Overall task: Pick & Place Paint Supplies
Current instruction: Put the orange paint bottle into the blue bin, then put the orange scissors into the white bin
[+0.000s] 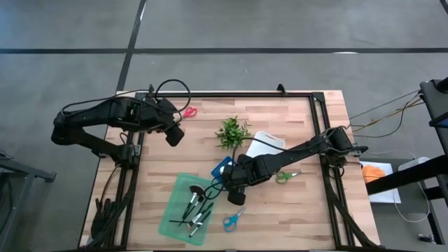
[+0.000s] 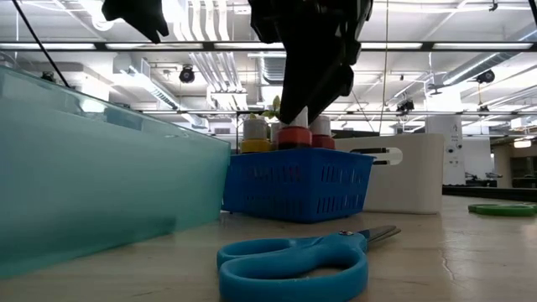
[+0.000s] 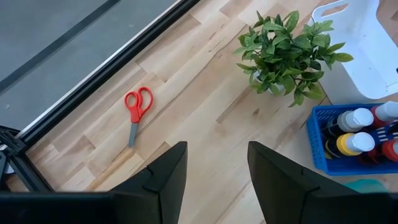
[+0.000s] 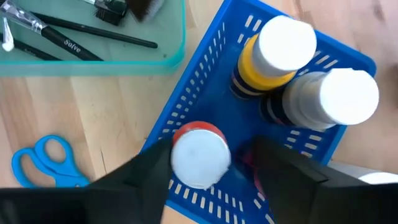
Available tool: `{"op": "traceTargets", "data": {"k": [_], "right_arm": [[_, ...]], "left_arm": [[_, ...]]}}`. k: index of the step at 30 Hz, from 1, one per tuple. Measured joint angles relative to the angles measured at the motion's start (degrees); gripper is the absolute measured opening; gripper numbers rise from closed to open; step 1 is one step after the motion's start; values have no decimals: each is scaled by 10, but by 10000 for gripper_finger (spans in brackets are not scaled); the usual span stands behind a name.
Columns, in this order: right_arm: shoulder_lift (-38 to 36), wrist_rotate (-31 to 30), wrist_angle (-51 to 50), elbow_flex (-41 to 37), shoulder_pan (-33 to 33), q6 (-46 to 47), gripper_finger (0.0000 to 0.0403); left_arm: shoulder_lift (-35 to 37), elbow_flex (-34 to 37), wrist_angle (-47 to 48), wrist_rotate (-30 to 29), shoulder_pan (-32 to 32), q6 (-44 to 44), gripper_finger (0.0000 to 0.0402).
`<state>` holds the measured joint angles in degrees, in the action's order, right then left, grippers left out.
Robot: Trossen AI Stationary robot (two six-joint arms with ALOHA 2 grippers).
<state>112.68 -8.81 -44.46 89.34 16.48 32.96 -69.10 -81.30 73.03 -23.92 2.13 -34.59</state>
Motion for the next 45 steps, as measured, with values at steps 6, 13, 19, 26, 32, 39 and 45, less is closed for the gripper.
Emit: {"op": "traceTargets", "data": {"k": [6, 13, 19, 26, 32, 39, 45], "right_arm": [[-7, -2, 3, 0, 0, 3, 255], [-29, -21, 5, 12, 0, 7, 259], [-76, -50, 8, 18, 0, 13, 260], [-155, -95, 1, 17, 1, 46, 260], [-220, -124, -2, 16, 1, 73, 260], [-272, -142, 0, 16, 1, 72, 260], [-303, -154, -3, 15, 0, 60, 260]], "left_arm": [[0, 0, 0, 0, 0, 0, 174], [0, 0, 0, 0, 0, 0, 174], [0, 0, 0, 0, 0, 11, 174], [0, 1, 0, 0, 0, 17, 174], [-1, 26, -25, 0, 1, -9, 174], [-83, 11, -78, 90, 66, 1, 174], [-196, -41, -35, 248, 222, 28, 175]]}}
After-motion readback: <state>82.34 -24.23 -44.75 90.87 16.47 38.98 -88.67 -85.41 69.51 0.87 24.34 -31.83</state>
